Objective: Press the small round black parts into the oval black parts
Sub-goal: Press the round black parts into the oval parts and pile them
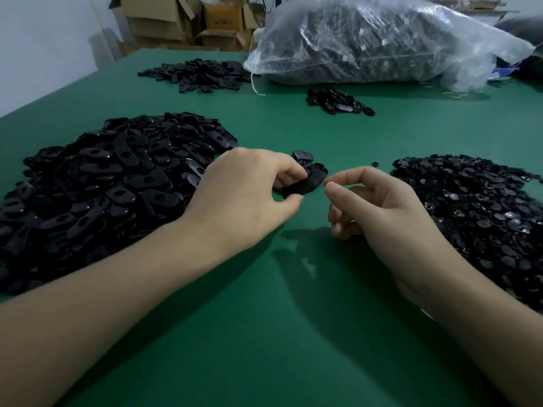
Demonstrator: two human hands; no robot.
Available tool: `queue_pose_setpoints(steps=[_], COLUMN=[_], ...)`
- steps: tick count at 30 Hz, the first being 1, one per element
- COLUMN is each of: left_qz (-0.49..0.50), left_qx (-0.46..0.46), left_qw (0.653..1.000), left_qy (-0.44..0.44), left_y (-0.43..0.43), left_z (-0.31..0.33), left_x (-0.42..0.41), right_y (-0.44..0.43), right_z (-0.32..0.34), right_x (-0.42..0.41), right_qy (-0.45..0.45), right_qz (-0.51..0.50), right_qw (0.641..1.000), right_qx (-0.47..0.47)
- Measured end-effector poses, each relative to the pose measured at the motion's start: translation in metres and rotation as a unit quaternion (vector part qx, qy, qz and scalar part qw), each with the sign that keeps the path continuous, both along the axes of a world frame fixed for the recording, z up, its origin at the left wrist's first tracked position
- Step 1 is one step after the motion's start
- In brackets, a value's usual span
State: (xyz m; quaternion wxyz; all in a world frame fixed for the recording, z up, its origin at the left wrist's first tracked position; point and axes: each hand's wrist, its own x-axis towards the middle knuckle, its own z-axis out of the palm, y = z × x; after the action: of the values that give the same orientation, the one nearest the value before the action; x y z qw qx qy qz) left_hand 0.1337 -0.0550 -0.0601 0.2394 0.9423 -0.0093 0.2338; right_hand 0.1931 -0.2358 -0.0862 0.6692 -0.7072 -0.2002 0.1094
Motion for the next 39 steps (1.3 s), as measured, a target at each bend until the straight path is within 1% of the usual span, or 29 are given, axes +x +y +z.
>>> queue_pose_setpoints(steps=[3, 6, 8, 10, 12, 14, 15, 16, 18, 20, 28, 32, 36, 38, 39], left_qz=[0.035, 0.049, 0.078, 0.127, 0.180, 0.210, 0.217, 0.223, 0.232, 0.233, 0.208, 0.198, 0.179, 0.159, 0.147], left_qx=[0.069, 0.103, 0.142, 0.206, 0.266, 0.302, 0.312, 0.322, 0.337, 0.340, 0.290, 0.307, 0.313, 0.294, 0.268], left_qw=[0.997, 0.993, 0.986, 0.968, 0.937, 0.907, 0.898, 0.890, 0.884, 0.889, 0.922, 0.924, 0.927, 0.938, 0.950], left_qy=[0.030, 0.032, 0.035, 0.066, 0.134, 0.203, 0.222, 0.232, 0.224, 0.202, 0.149, 0.112, 0.109, 0.088, 0.069], left_y=[0.004, 0.012, 0.027, 0.048, 0.068, 0.081, 0.085, 0.088, 0.094, 0.100, 0.108, 0.106, 0.100, 0.094, 0.088], left_z=[0.003, 0.010, 0.019, 0.030, 0.034, 0.032, 0.029, 0.025, 0.018, 0.013, 0.010, 0.009, 0.011, 0.017, 0.021], left_x=[0.018, 0.034, 0.049, 0.066, 0.080, 0.089, 0.092, 0.095, 0.099, 0.100, 0.092, 0.088, 0.083, 0.079, 0.076], right_y=[0.000, -0.001, -0.003, -0.004, -0.004, -0.004, -0.003, -0.003, -0.003, -0.003, -0.004, -0.004, -0.003, -0.004, -0.004], right_z=[-0.002, -0.003, -0.003, -0.005, -0.007, -0.008, -0.009, -0.009, -0.010, -0.010, -0.013, -0.013, -0.013, -0.012, -0.011], right_x=[0.001, 0.003, 0.006, 0.007, 0.008, 0.008, 0.007, 0.007, 0.007, 0.008, 0.010, 0.010, 0.010, 0.010, 0.010], right_qy=[-0.016, -0.027, -0.038, -0.050, -0.061, -0.072, -0.077, -0.081, -0.089, -0.093, -0.097, -0.096, -0.098, -0.099, -0.100], right_qz=[0.000, 0.000, 0.001, 0.003, 0.005, 0.009, 0.012, 0.015, 0.019, 0.022, 0.026, 0.021, 0.016, 0.013, 0.010], right_qw=[1.000, 1.000, 0.999, 0.998, 0.997, 0.996, 0.996, 0.995, 0.994, 0.993, 0.992, 0.992, 0.991, 0.991, 0.991], right_qx=[-0.012, -0.015, -0.022, -0.030, -0.037, -0.046, -0.051, -0.056, -0.063, -0.069, -0.078, -0.081, -0.085, -0.090, -0.093])
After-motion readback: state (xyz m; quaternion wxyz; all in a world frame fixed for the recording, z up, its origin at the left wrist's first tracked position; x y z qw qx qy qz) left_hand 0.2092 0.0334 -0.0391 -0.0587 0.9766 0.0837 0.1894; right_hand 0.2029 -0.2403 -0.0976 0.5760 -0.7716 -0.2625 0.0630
